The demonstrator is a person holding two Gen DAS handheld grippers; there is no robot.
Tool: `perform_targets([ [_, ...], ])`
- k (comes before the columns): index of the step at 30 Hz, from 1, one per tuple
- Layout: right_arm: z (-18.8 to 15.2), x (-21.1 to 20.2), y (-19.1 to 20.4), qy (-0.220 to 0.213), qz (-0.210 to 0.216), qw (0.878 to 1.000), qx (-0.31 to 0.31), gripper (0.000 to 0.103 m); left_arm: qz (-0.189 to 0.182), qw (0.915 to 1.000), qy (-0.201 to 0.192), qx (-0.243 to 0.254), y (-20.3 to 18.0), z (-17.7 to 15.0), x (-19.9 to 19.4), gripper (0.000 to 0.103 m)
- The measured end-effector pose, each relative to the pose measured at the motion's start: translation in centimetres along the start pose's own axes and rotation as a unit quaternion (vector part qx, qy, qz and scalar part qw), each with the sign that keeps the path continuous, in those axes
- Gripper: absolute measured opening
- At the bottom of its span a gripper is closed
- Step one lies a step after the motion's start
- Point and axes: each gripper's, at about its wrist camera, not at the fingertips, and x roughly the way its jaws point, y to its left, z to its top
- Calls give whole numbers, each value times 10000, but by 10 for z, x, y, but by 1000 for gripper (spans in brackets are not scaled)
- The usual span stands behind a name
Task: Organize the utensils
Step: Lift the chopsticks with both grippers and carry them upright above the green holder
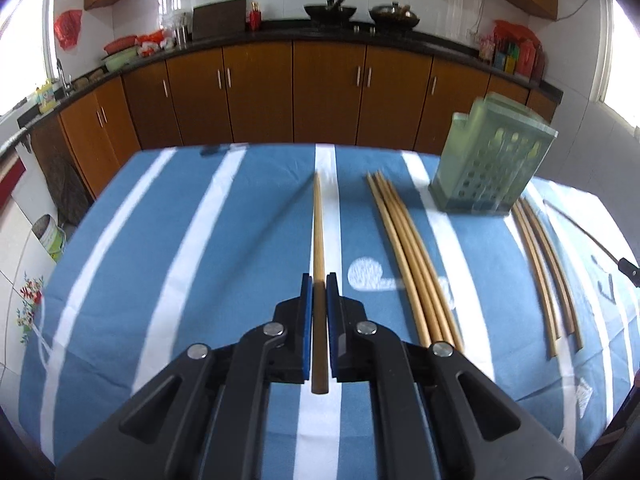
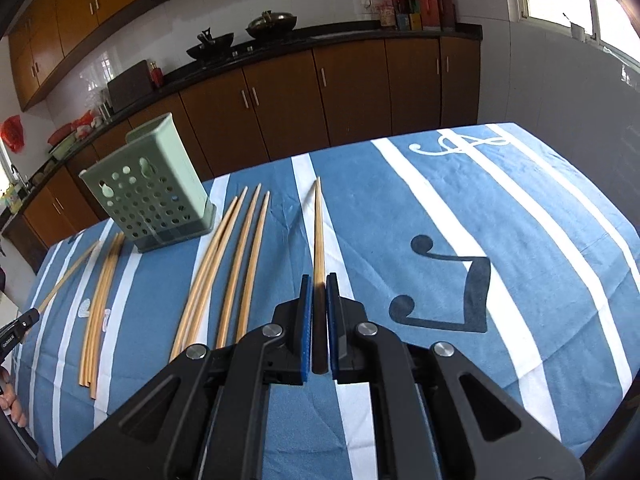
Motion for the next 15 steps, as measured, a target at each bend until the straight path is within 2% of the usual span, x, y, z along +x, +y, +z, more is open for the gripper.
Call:
perform_targets([
  [8,19,-31,0,-632,150,9978,114,8,-72,9960,-861,-222,4,33,-49,8],
  [15,39,-45,3,-1003,184,9948,84,8,-87,9920,-1221,-308,2,55,-66,8],
])
